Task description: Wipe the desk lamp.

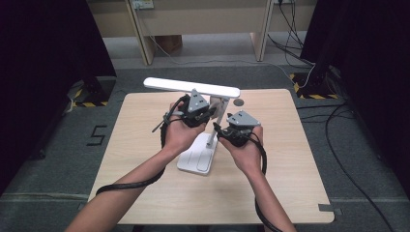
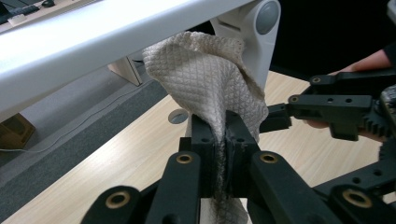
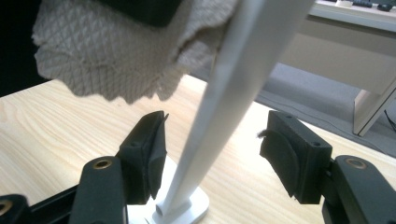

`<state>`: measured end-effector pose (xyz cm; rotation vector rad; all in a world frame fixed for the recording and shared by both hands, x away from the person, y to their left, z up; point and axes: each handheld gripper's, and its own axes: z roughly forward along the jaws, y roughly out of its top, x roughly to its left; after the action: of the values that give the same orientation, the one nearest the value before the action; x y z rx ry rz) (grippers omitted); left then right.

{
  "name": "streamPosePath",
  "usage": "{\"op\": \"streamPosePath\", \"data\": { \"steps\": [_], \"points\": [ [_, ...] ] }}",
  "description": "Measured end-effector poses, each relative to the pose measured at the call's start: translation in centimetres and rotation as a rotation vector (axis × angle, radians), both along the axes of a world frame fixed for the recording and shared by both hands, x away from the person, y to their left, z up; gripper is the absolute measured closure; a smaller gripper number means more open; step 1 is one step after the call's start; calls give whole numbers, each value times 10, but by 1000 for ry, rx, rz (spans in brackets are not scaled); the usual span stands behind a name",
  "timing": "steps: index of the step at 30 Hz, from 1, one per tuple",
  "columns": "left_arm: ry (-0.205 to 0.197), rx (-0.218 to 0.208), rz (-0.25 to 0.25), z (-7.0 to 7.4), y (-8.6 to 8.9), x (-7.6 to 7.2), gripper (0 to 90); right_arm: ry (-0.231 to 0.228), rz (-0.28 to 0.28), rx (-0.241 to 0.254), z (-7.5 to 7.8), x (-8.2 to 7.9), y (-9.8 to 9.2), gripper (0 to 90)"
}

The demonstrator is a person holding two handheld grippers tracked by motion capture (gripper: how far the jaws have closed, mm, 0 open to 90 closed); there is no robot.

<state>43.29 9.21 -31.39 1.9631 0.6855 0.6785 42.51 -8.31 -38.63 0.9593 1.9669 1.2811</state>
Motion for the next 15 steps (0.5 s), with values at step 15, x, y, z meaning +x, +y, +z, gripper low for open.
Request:
{"op": "streamPosePath", "data": {
  "steps": [15],
  "points": [
    [8, 36, -4, -16, 2, 0, 846, 29, -15, -5, -11, -4, -11, 398]
  ]
}}
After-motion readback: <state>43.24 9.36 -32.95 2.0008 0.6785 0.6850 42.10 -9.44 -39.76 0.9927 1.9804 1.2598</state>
